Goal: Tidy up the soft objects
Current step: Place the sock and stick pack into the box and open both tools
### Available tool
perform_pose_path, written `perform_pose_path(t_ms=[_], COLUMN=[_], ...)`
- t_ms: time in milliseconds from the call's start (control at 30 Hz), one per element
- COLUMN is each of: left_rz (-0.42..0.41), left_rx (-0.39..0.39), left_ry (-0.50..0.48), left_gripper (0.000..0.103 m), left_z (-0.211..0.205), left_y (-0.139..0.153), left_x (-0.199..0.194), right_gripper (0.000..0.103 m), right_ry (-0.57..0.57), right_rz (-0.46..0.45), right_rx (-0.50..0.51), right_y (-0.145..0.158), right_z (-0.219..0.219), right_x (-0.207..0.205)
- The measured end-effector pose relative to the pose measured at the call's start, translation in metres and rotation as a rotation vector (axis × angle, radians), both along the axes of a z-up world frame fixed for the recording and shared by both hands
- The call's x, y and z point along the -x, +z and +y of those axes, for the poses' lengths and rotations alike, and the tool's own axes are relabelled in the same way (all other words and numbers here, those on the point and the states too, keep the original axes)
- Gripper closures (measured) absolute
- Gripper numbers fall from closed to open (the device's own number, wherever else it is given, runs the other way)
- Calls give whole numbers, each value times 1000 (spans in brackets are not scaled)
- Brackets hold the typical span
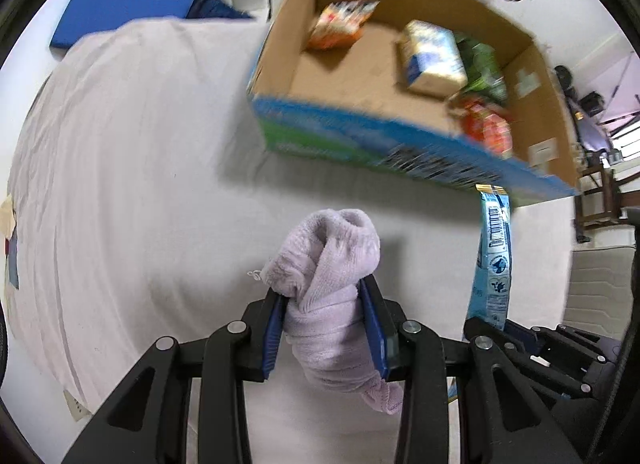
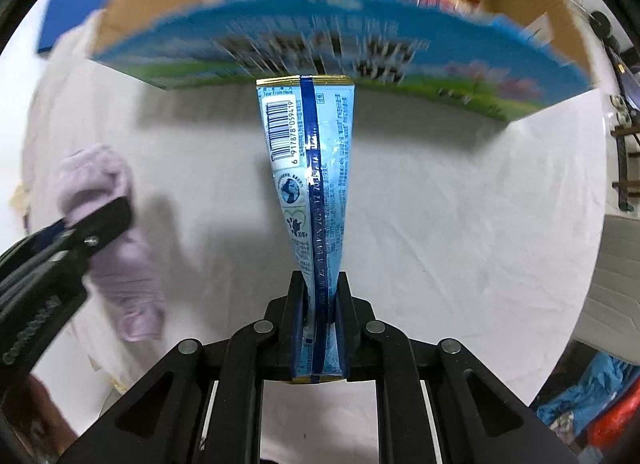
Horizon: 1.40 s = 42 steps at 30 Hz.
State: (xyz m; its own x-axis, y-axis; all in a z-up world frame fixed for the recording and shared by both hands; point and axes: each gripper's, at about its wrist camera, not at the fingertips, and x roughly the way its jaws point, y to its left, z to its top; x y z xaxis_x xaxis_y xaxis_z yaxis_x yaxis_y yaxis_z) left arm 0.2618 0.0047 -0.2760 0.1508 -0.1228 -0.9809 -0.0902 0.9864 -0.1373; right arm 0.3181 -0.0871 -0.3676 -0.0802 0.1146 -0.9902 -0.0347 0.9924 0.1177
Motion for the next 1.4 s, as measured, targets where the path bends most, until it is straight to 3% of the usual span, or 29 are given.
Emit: perform_pose_path(t_ms=[167, 333, 600, 767, 967, 1200, 1400], left_rz=[-76, -122, -91, -44, 43, 107, 114], left_rx=[64, 96, 86, 61, 68, 51, -1], left_ry=[-21, -25, -31, -42, -46, -55, -68], left_gripper=[70, 70, 70, 70, 70, 69, 64], left_z=[-4, -2, 1, 1, 0, -1, -3], left_y=[53, 86, 75, 50, 11, -27, -33], left_x=[-20, -56, -129, -171, -196, -205, -205], right_gripper=[89, 89, 89, 89, 89, 89, 87], right_ry=[-30, -95, -227, -294, -376, -408, -414], right_rz=[-77, -155, -200, -177, -123, -69, -8], right_rx=[-67, -139, -173, -163, -163, -118, -111], right_y=[58, 109, 121, 100, 41, -9, -37], right_z=[-18, -43, -60, -61, -73, -79, -82], right_x=[-6, -34, -104, -141, -181, -198, -203])
